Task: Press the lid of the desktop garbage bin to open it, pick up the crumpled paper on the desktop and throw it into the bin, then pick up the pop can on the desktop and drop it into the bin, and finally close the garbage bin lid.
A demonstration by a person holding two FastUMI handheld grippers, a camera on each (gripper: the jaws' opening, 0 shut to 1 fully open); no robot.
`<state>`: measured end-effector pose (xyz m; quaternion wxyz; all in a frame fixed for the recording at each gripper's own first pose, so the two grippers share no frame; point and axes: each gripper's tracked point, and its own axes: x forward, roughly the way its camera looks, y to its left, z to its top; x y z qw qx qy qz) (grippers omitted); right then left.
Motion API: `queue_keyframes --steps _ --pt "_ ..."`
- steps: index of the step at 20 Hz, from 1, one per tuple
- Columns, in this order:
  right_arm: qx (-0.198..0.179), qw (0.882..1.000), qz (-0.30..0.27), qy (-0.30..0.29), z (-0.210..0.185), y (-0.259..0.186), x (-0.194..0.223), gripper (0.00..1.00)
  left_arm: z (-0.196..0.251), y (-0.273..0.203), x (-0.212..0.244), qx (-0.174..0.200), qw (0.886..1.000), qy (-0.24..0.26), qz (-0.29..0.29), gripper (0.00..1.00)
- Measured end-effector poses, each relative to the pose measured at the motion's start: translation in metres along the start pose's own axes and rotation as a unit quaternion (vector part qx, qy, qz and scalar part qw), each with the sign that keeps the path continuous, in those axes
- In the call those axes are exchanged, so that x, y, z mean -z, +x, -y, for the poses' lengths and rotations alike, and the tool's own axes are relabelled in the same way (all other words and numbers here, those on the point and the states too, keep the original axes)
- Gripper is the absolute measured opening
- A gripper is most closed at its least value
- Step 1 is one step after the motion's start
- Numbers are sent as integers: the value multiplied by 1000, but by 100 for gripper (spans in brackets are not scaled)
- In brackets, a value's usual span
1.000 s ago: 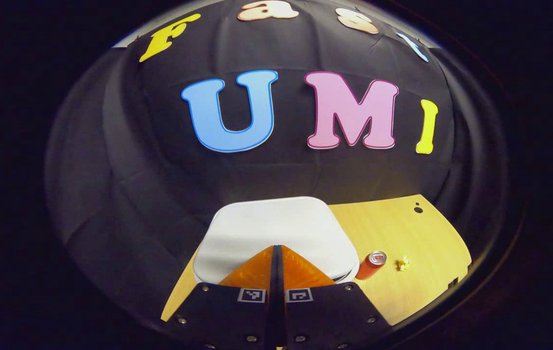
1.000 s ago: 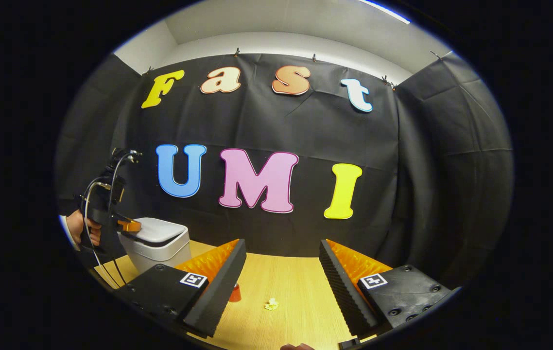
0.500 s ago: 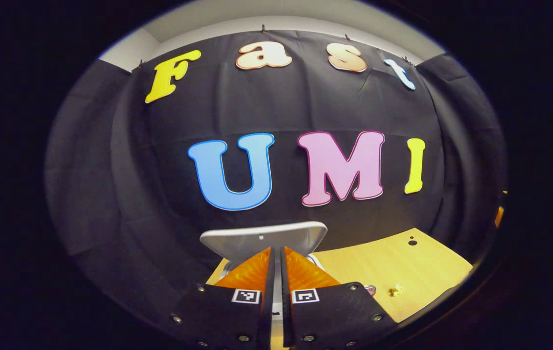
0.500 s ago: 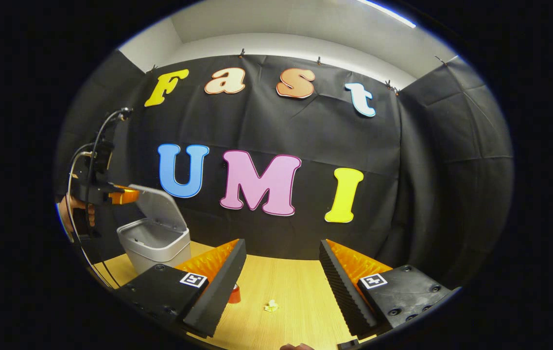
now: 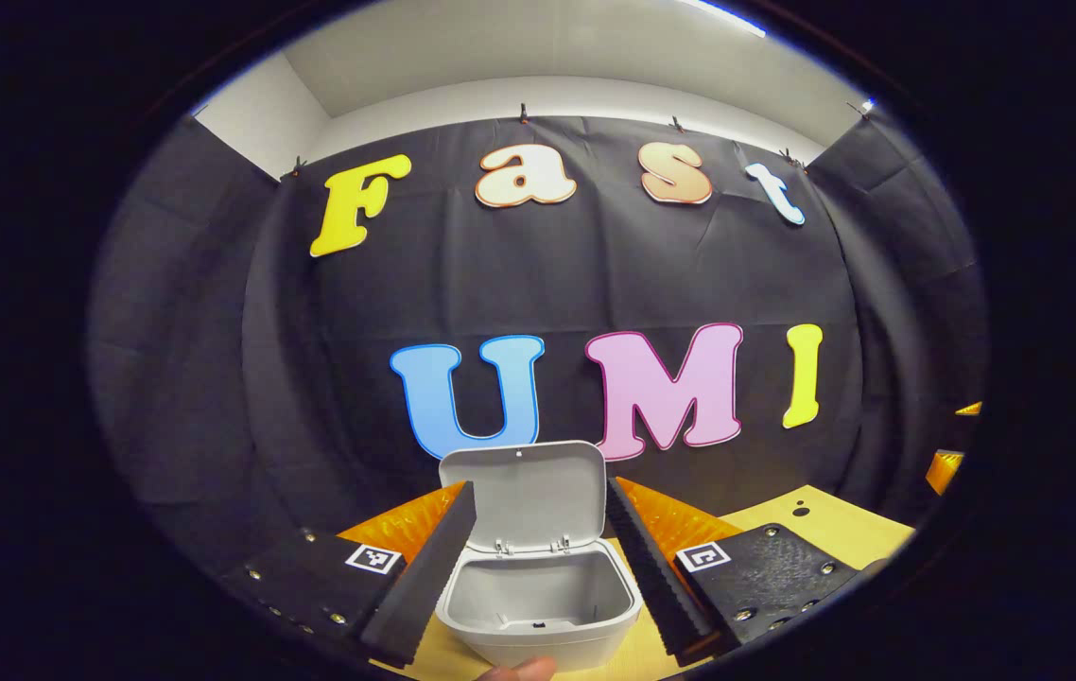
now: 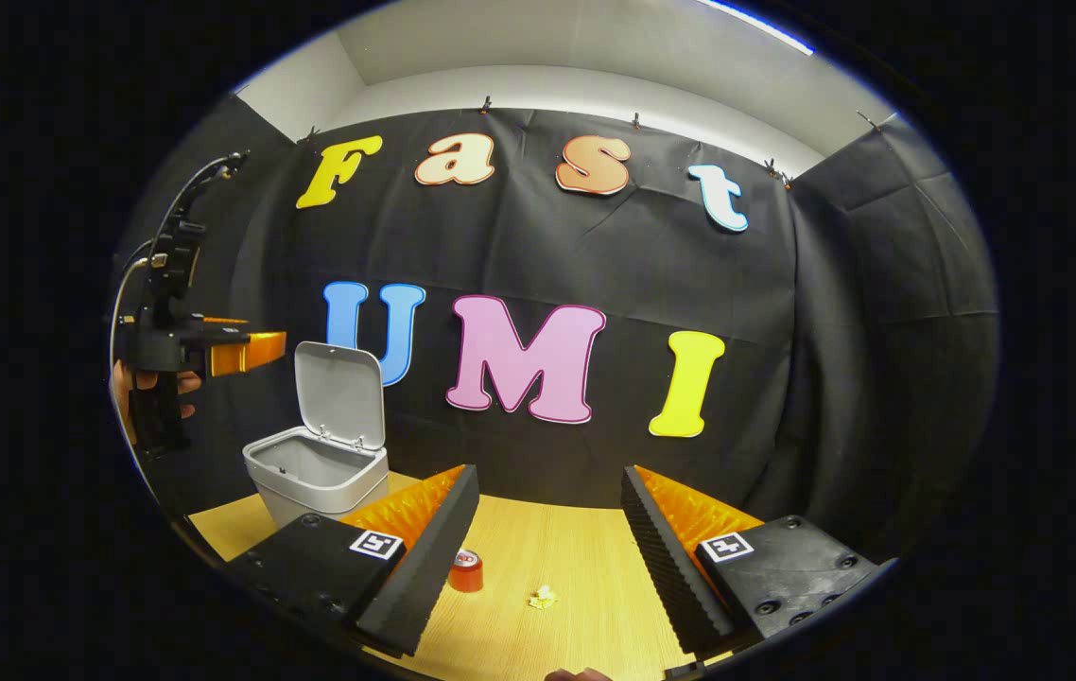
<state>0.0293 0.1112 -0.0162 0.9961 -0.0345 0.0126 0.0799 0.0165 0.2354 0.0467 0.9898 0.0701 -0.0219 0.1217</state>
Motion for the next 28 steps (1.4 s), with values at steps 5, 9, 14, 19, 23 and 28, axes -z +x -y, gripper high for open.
queue_keyframes --steps 5,9,14,19,23,28 --pt "-5 1000 -9 -2 5 4 9 98 12 -20 -11 3 1000 1 9 90" --pt "-10 1000 -19 -10 15 19 23 98 17 -30 -17 -2 1000 -17 6 90" --pt "-42 996 -79 8 14 58 66 98 17 -44 -30 -13 1000 -2 22 90" --pt "-86 975 -201 41 11 108 140 98 26 -49 -30 -26 1000 -11 11 90" --pt "-108 953 -279 42 8 139 196 98 38 -54 -23 -29 1000 -8 -8 90" --pt "-150 906 -394 36 -1 157 295 99 49 -51 -9 -55 997 -15 -47 90"
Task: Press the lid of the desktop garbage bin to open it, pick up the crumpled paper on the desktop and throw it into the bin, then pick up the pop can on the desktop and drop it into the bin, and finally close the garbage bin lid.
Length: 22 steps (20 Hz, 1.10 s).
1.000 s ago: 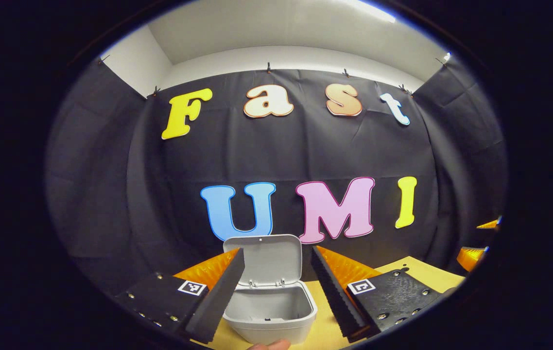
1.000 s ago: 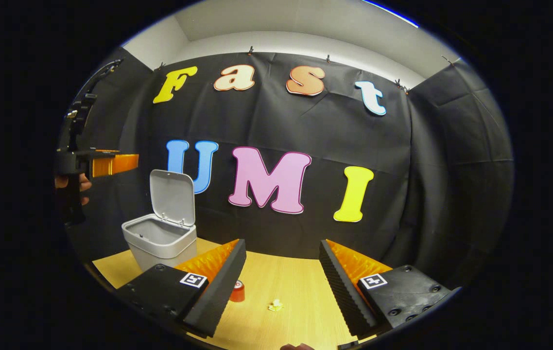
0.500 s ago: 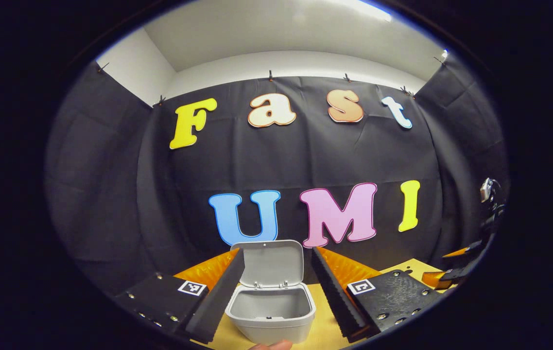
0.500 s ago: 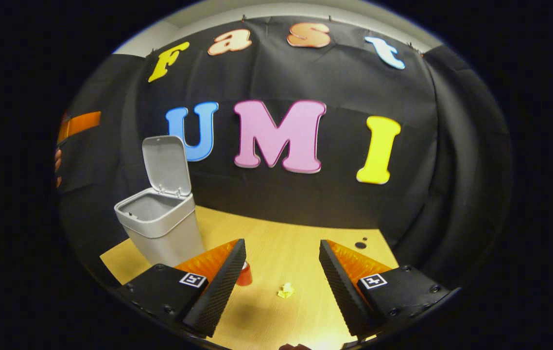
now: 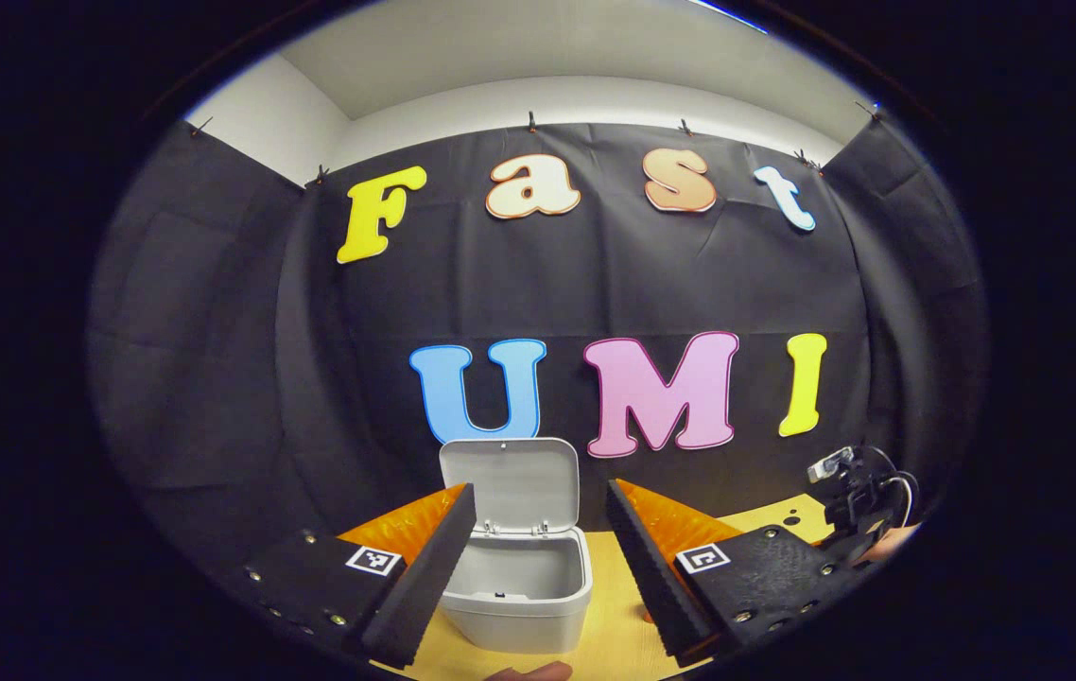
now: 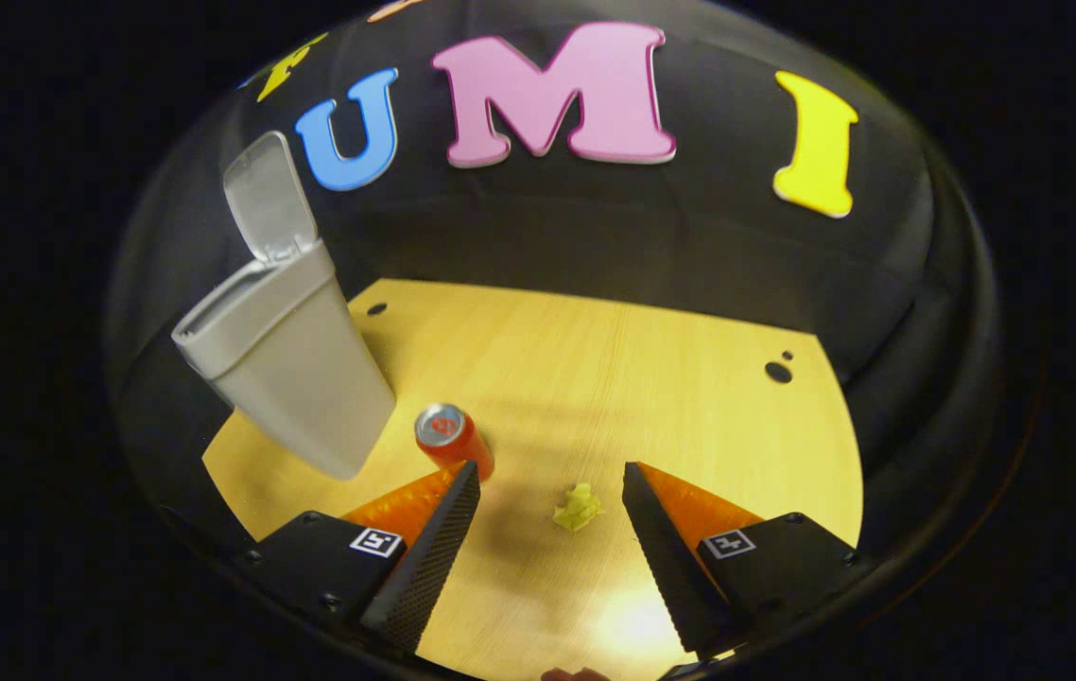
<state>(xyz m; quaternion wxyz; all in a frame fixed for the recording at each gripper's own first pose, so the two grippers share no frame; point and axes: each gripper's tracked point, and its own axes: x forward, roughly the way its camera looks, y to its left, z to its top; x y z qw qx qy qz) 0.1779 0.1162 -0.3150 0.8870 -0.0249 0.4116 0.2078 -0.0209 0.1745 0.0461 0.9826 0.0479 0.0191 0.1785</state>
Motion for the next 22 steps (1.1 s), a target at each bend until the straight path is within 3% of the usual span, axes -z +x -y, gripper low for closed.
queue_keyframes --steps 5,11,15,17,18,19,21,22 --pt "15 997 -74 -2 24 69 51 98 -3 -8 -2 -34 999 6 -6 90" --pt "35 992 -115 42 25 98 76 100 -17 -10 -3 -35 999 15 -7 90" --pt "72 988 -119 63 32 106 82 98 -35 -5 -2 -21 999 24 -8 90" --pt "80 986 -123 72 33 111 85 90 -47 -2 -3 -23 999 27 -5 90" --pt "83 985 -129 73 32 114 88 70 -53 -3 -1 -25 999 27 -4 90" --pt "82 985 -134 74 29 116 91 81 -58 -1 0 -26 999 24 -5 90" --pt "84 984 -141 73 28 117 96 71 -65 2 7 -26 1000 12 -12 90" --pt "86 983 -142 72 30 117 95 61 -70 3 11 -28 999 8 -16 90"
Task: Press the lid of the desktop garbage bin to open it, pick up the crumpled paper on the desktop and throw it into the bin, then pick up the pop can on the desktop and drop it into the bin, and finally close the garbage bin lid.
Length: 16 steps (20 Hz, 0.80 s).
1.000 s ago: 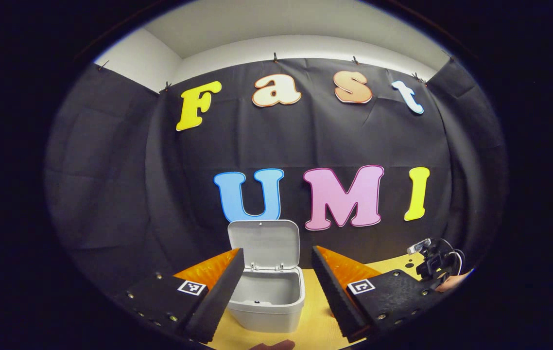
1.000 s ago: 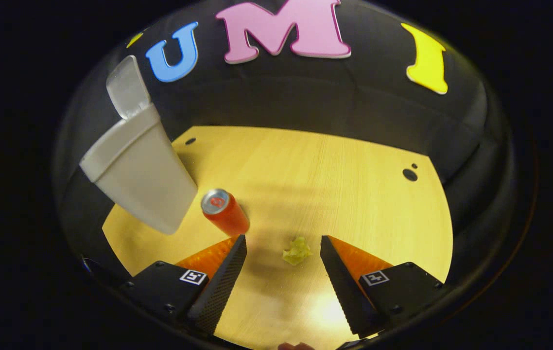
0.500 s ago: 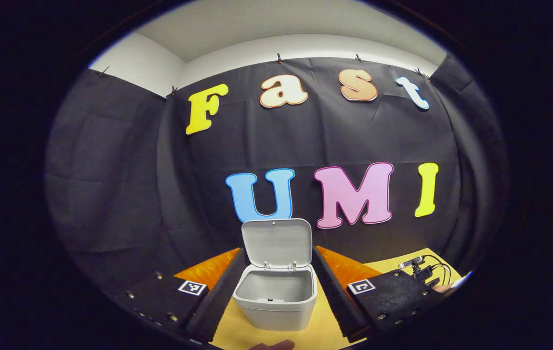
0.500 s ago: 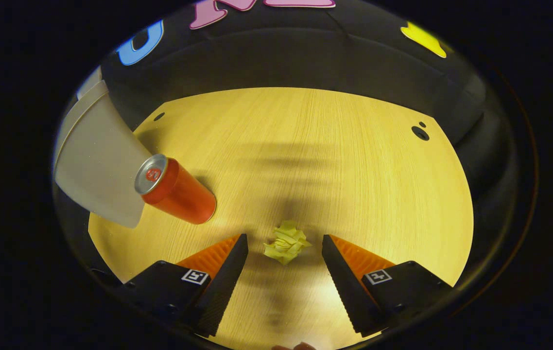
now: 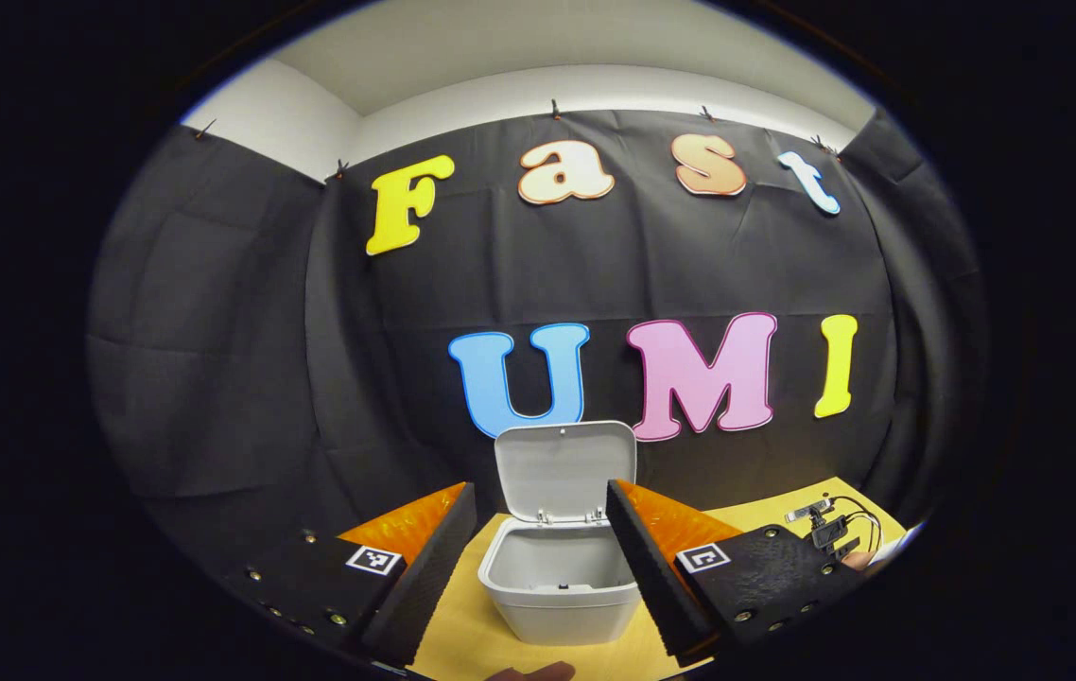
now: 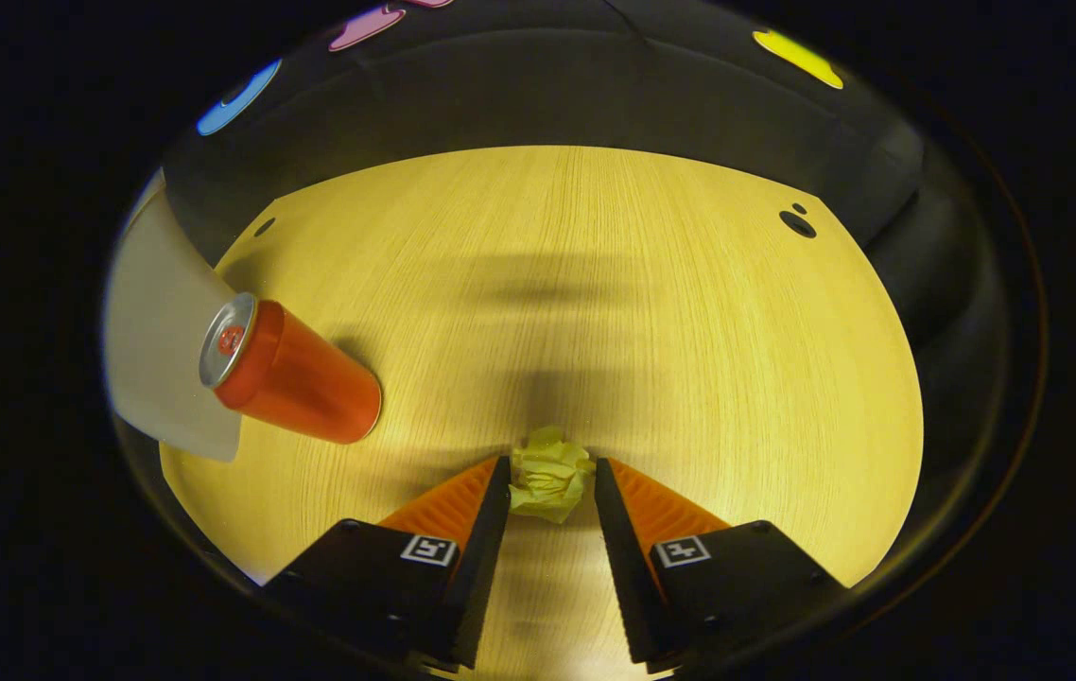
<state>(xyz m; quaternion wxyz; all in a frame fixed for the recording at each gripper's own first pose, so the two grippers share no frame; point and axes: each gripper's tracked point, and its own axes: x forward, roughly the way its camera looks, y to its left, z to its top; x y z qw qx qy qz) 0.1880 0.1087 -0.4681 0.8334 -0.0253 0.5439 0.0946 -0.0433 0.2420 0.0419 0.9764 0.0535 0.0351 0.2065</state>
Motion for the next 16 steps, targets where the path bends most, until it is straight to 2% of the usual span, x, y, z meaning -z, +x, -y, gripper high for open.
queue_keyframes --steps 1,2,4,9,13,16 --pt "2 1000 4 0 3 -1 -1 71 -5 1 2 -4 1000 -1 -2 90" --pt "3 1000 6 -1 3 -3 -2 45 -10 0 3 -9 1000 1 0 90" --pt "1 1000 17 2 1 -10 -5 37 -16 0 3 -9 1000 3 5 90" --pt "-11 998 64 14 -4 -39 -31 37 -19 4 10 7 1000 -14 5 90" --pt "-32 990 139 6 -28 -111 -68 36 -21 7 12 23 999 -29 8 90" --pt "-47 976 211 -13 -52 -174 -106 36 -21 8 11 35 999 -34 14 90"
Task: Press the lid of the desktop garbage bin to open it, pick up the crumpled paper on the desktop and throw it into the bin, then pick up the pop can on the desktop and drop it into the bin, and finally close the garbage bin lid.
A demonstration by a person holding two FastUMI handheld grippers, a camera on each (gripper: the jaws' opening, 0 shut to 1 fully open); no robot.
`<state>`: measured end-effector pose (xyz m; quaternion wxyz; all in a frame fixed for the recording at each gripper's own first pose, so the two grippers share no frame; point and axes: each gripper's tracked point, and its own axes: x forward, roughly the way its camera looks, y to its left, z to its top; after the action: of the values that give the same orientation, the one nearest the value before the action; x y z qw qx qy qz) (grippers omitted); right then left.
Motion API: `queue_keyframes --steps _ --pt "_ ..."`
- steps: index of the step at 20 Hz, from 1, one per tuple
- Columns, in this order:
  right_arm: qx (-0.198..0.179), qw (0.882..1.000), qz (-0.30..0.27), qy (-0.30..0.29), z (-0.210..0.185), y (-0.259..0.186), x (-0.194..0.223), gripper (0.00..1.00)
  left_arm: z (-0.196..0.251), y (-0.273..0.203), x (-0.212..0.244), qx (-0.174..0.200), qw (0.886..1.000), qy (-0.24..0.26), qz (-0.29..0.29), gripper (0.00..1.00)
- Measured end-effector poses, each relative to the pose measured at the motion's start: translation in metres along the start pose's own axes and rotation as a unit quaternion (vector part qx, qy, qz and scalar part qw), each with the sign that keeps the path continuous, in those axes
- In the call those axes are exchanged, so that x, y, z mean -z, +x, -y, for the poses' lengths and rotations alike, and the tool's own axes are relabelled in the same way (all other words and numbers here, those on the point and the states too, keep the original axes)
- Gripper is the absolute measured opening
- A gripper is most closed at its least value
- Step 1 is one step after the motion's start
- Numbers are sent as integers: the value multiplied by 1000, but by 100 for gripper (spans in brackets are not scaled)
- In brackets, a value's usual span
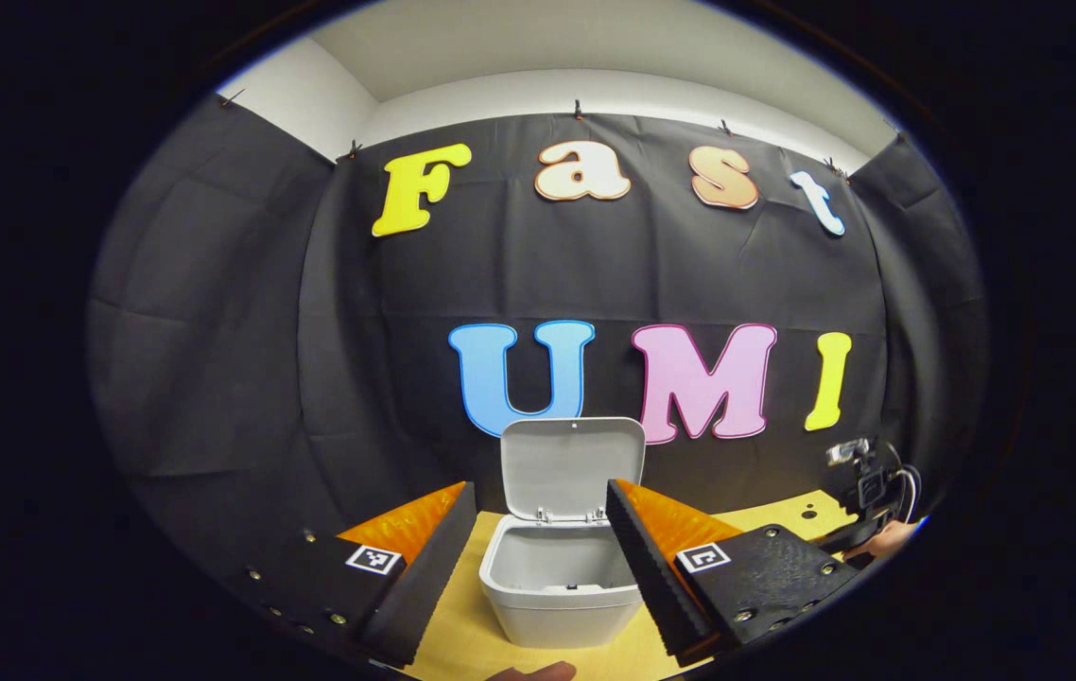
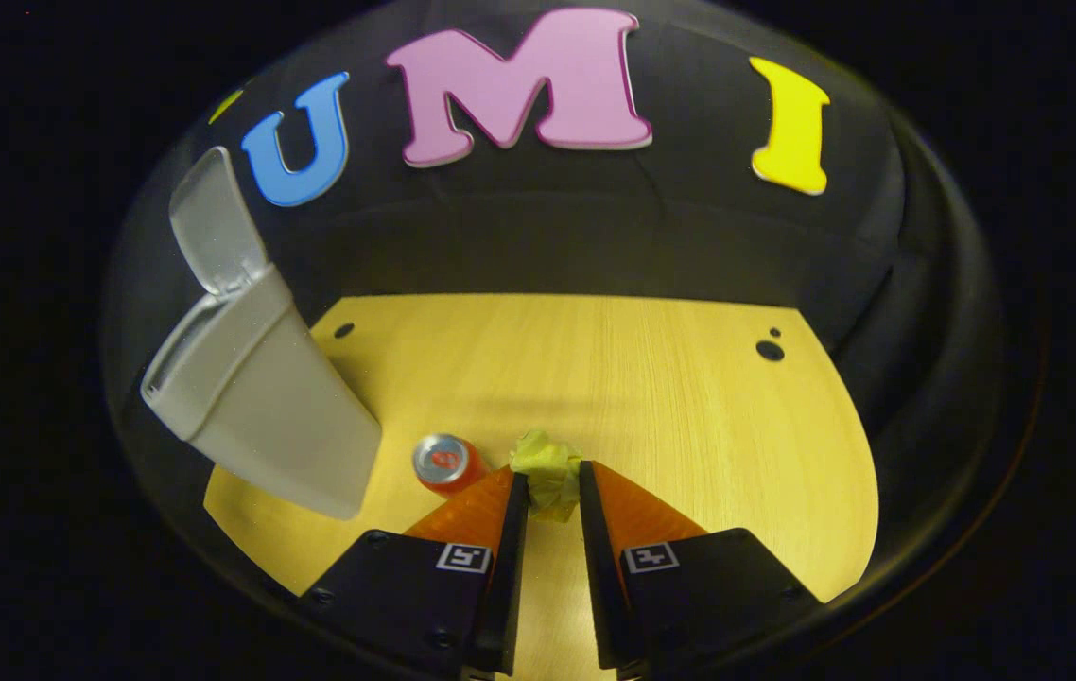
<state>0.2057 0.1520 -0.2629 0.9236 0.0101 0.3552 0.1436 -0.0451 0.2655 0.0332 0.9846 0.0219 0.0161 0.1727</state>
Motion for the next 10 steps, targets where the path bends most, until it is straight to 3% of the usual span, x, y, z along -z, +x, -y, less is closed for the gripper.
queue_keyframes --steps 4,10 --pt "-35 995 91 -25 -53 -46 -75 36 -1 -3 0 11 1000 -5 3 90" --pt "-111 973 189 -76 -160 -106 -149 36 -22 -20 2 -1 1000 -3 6 90"
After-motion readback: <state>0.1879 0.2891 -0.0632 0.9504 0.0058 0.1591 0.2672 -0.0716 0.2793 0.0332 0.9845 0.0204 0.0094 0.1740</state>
